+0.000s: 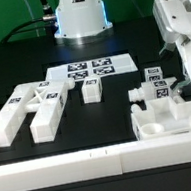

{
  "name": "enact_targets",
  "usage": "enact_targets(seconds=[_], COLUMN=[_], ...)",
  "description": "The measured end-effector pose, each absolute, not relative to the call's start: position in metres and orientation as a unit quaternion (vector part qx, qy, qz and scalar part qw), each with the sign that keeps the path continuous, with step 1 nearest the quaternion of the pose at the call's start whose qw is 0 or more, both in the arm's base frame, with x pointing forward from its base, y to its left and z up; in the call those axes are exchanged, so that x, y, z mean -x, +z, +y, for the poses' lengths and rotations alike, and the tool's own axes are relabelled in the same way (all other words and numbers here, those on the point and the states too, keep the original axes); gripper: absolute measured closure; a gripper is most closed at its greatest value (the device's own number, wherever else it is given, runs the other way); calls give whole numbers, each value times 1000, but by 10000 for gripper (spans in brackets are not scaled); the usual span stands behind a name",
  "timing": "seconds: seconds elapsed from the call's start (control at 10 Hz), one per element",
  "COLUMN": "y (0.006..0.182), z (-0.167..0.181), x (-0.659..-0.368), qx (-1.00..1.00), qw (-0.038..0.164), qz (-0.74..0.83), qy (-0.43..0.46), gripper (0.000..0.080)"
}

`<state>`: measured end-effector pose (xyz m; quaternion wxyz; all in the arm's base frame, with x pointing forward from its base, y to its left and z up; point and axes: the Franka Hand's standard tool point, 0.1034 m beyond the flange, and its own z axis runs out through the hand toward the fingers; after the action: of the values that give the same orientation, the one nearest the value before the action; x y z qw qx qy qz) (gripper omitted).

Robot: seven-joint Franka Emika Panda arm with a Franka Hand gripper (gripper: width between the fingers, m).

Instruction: Assemble chair

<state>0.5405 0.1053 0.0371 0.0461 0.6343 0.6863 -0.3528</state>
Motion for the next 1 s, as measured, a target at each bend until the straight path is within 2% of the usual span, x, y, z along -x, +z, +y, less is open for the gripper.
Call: enact_targets(seconds=[0.2,0.4,1.0], y=[37,46,45], z=[105,105,105], x=[-541,-535,-527], qx=[-640,-686,-682], qw=[50,81,79], qz=[682,652,654], qy=[-350,-313,-318], gripper=[151,151,151])
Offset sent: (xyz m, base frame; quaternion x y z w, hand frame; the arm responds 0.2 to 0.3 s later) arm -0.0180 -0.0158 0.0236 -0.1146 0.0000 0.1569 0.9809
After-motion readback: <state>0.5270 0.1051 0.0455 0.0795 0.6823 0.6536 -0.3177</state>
